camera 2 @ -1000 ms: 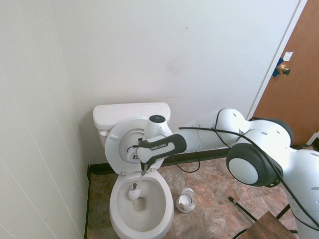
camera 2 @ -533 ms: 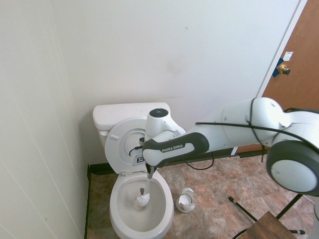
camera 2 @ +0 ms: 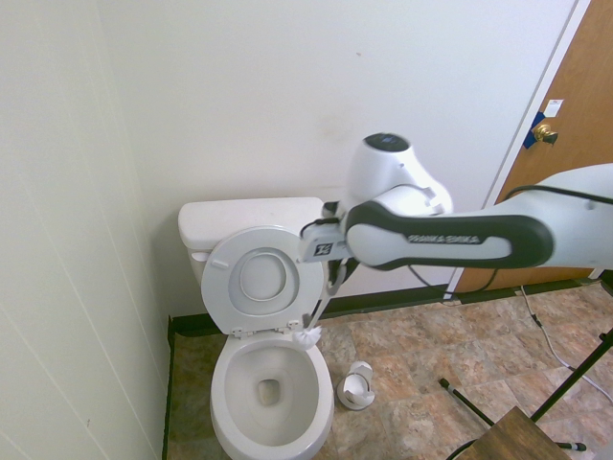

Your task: Clean the toilet

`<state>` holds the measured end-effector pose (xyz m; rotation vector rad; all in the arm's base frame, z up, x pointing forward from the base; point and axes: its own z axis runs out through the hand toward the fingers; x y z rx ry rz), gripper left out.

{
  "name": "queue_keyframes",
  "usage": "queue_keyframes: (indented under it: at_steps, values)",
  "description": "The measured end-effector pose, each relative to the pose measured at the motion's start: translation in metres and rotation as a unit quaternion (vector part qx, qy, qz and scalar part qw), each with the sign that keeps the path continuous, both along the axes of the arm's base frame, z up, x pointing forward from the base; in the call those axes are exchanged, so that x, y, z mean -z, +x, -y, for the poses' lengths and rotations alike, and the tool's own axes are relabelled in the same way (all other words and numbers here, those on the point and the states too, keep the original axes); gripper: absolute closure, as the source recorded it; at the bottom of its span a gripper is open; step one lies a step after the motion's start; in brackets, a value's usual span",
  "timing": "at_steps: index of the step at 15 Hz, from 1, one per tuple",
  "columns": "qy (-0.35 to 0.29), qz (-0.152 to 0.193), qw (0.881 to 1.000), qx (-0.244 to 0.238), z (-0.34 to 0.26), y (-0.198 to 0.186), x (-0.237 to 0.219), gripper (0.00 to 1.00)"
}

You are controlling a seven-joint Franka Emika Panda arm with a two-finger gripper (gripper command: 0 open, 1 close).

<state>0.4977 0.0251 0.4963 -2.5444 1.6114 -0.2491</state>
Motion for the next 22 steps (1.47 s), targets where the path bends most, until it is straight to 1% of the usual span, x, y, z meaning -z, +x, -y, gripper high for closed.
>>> queue_keyframes:
  at_steps: [1, 3, 4, 6, 14, 22]
  values:
    - [0.003, 0.002, 1.000, 0.019, 0.037, -0.017, -0.007, 1.00]
    - [0.013, -0.005, 0.999, 0.045, 0.100, -0.041, 0.003, 1.00]
    - [0.018, -0.012, 0.998, 0.054, 0.124, -0.045, 0.018, 1.00]
    - [0.018, -0.026, 0.997, 0.069, 0.149, -0.041, 0.053, 1.00]
    - [0.007, -0.077, 0.993, 0.089, 0.169, -0.007, 0.185, 1.00]
    - [0.041, -0.110, 0.987, 0.111, 0.194, 0.048, 0.300, 1.00]
